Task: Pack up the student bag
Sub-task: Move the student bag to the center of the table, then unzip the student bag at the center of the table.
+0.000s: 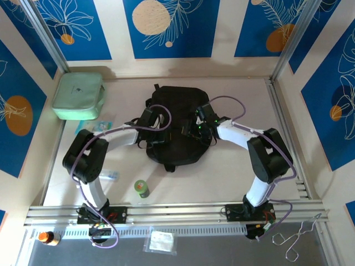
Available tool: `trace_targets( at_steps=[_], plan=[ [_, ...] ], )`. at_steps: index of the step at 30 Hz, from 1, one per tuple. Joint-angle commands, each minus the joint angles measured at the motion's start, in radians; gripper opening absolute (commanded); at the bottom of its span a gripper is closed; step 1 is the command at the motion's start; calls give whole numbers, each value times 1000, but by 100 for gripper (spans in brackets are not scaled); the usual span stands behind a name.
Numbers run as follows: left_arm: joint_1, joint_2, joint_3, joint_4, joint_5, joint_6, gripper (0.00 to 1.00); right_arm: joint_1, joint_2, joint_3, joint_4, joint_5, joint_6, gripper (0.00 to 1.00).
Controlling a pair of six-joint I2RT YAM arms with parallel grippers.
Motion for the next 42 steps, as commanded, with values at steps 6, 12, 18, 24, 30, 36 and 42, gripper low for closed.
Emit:
trace_targets(
  at_steps=[6, 12, 18, 24, 30, 36, 42],
  plan=[
    [-21, -171, -34, -171, -33, 37, 43, 69, -193, -119, -116, 92, -7, 50],
    [-53, -192, 141, -239, -52, 111, 50, -2, -359, -77, -145, 139, -26, 61],
    [-76, -63, 335, -288, -92, 83, 51, -147, -367, -74, -172, 96, -31, 64],
    [-105, 81, 502, -331, -69, 59, 51, -220, -347, -92, -169, 53, -31, 64],
    [-151, 190, 625, -407, -110, 64, 48, -252, -336, -122, -156, 35, -25, 64],
    [-206, 288, 746, -517, -284, 74, 45, -272, -330, -140, -148, 30, -15, 64],
    [-235, 395, 869, -580, -347, 85, 44, -277, -322, -150, -145, 18, -6, 64]
  ],
)
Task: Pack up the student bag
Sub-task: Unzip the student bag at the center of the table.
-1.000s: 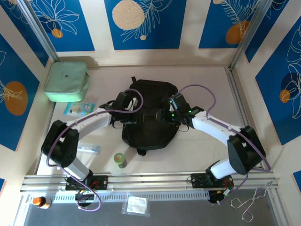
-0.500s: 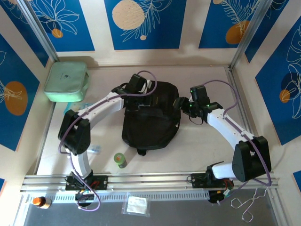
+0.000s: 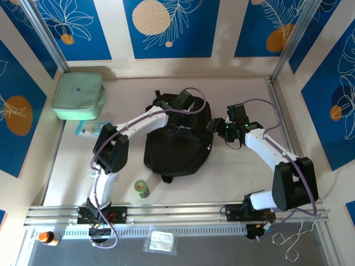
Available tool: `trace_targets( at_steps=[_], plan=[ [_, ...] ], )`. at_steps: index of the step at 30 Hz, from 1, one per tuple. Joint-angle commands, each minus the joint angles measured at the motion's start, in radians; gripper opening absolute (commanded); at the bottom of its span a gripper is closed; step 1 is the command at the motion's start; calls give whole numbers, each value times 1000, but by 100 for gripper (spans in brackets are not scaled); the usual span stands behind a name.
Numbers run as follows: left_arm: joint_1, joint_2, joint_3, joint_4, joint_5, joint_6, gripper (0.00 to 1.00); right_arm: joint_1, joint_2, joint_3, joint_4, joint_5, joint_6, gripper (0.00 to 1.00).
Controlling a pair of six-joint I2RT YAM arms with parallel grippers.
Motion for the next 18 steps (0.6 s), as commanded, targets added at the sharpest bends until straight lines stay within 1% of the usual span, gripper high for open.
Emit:
trace_targets(
  at_steps=[1, 3, 5, 11, 13, 15, 18],
  plan=[
    [-17, 63, 83, -94, -93, 18, 43, -5, 6, -16, 2, -26, 9, 64],
    [-24, 101, 131, -130, -114, 20, 38, -5, 4, -22, 5, -27, 15, 64],
    [-32, 136, 173, -162, -134, 22, 30, -5, 3, -27, 7, -29, 18, 63],
    [-48, 241, 301, -264, -179, 40, 29, -1, 4, -31, 5, -32, 24, 63],
    [-51, 263, 323, -281, -165, 42, 26, 2, 4, -31, 7, -32, 26, 63],
    [-51, 266, 345, -295, -164, 42, 17, 5, 7, -32, 7, -30, 27, 63],
    [-48, 233, 346, -268, -142, 44, 3, 7, 13, -31, 5, -32, 28, 63]
  ],
)
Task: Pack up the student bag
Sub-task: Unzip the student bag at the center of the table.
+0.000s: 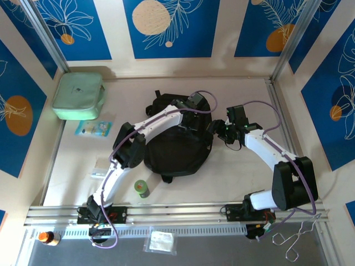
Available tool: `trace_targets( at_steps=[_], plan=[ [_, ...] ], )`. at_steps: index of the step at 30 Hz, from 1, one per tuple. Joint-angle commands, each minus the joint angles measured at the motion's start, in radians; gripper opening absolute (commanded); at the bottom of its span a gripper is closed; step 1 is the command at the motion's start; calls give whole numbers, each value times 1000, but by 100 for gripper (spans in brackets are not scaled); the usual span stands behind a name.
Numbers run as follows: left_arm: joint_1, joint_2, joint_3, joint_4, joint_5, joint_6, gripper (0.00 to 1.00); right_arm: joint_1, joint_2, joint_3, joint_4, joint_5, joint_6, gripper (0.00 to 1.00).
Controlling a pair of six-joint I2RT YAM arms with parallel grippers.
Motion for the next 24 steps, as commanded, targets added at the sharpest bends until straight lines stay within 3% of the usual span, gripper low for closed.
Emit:
trace_targets(
  at_steps=[1, 15, 24],
  plan=[
    [-7, -24, 32, -35, 9, 14, 1, 9, 15, -11, 1, -26, 13, 63],
    [2, -244, -117, 27, 21, 66, 0, 30, 58, 9, -8, -35, 6, 63],
    [11, -289, -243, 103, -3, 63, 0, 61, 196, 129, -131, -42, -38, 46]
  ],
)
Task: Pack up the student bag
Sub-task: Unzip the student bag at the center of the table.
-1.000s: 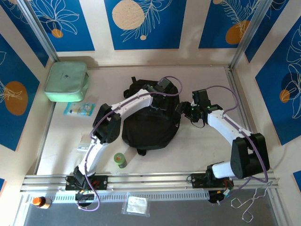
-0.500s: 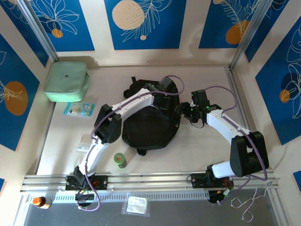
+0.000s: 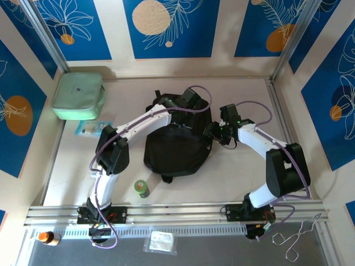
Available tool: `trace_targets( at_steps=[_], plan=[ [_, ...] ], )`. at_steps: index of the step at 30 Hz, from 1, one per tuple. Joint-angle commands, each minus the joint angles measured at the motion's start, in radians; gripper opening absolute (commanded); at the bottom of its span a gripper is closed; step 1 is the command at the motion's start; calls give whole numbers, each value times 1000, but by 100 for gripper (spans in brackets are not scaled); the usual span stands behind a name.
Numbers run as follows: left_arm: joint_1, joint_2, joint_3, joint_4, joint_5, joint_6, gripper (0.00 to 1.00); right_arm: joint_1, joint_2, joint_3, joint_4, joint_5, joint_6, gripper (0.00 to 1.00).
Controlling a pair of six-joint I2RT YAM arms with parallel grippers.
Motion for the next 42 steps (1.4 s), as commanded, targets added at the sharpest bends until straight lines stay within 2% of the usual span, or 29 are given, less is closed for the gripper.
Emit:
trace_targets(
  at_steps=[1, 7, 13, 17, 23, 31, 37, 40, 42],
  plan=[
    [8, -40, -26, 25, -20, 18, 0, 15, 41, 51, -78, -9, -21, 43],
    [15, -55, -72, 15, -119, 43, 0, 18, 79, 68, -107, 45, -6, 30],
    [38, -94, -145, 0, -255, 80, 0, 17, 113, 89, -142, 112, -3, 24],
    [72, -122, -202, 4, -291, 80, 0, 17, 134, 101, -151, 132, -8, 22],
    [150, -166, -294, 33, -280, 68, 0, 12, 148, 111, -154, 153, -15, 21],
    [278, -206, -381, 30, -185, -3, 0, -13, 220, 185, -192, 188, -63, 18],
    [296, -221, -405, 24, -142, -37, 0, -43, 319, 294, -195, 212, -115, 17],
    [299, -248, -408, 16, -127, -47, 0, -50, 303, 332, -172, 99, -124, 20],
    [307, -280, -408, 10, -128, -48, 0, -34, 256, 333, -151, 51, -128, 27]
  ],
)
